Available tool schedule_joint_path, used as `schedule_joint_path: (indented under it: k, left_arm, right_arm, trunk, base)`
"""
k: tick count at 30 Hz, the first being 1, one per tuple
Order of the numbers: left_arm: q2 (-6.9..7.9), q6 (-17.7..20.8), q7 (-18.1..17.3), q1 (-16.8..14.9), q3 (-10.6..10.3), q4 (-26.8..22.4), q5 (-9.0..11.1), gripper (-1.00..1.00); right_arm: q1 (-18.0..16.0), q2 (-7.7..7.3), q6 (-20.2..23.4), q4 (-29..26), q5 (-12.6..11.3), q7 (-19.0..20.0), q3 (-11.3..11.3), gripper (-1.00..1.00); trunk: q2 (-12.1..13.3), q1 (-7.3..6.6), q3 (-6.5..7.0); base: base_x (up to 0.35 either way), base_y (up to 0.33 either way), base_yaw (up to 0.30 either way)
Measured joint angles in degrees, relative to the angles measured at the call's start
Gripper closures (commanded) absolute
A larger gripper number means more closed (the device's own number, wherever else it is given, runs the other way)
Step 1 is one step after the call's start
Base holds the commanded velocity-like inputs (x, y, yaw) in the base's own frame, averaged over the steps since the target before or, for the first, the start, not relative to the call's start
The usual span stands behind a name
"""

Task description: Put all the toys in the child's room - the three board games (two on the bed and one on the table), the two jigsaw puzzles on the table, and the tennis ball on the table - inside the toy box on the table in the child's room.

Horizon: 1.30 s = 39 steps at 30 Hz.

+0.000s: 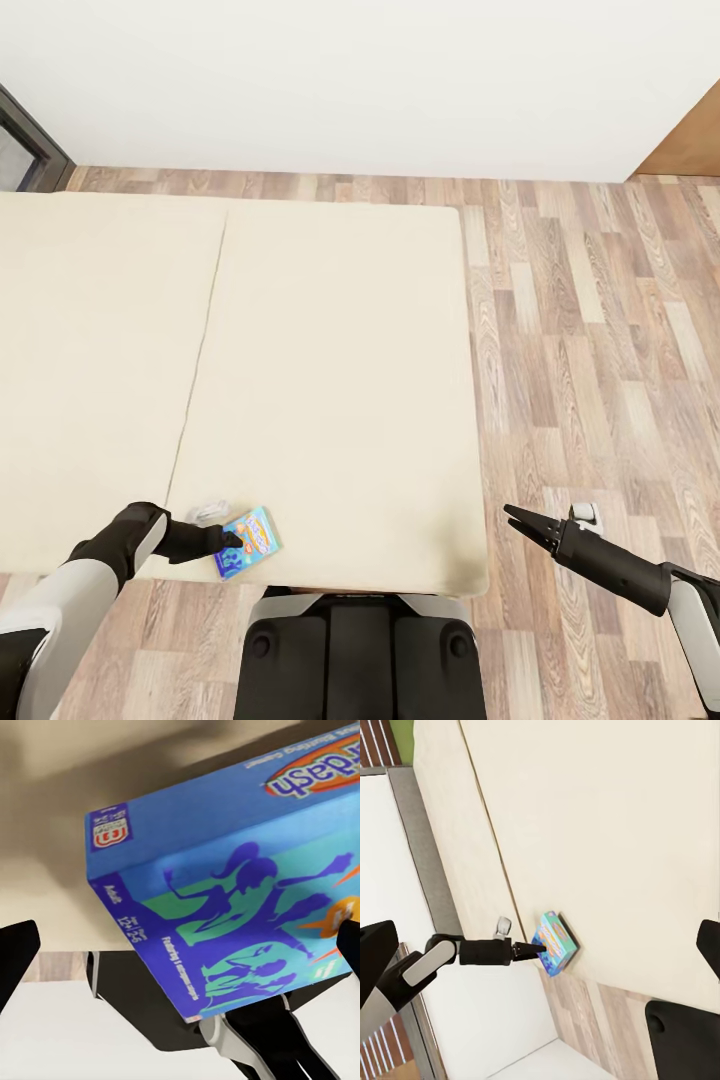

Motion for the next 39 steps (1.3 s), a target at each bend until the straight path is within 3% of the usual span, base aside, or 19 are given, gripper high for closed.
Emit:
schedule_joint_path:
  k: [10, 39]
  left_arm:
    - [1.39, -0.38, -0.04, 0.01, -0.05, 0.00, -0.19, -1.00]
    - [1.48, -0.54, -0.18, 0.02, -0.02, 0.01, -0.41, -1.00]
  right_arm:
    - [0.00, 0.00, 0.02, 0.00, 0.00, 0.00, -0.36, -1.00]
    - [0.00, 0.00, 0.02, 0.01, 0.00, 0.00, -1.26, -1.00]
  trunk:
    - [0.00, 0.00, 0.00]
    - [0.00, 0.00, 0.00]
  base:
    - [0.000, -0.075, 0.000]
    - [0.000, -0.003, 0.000]
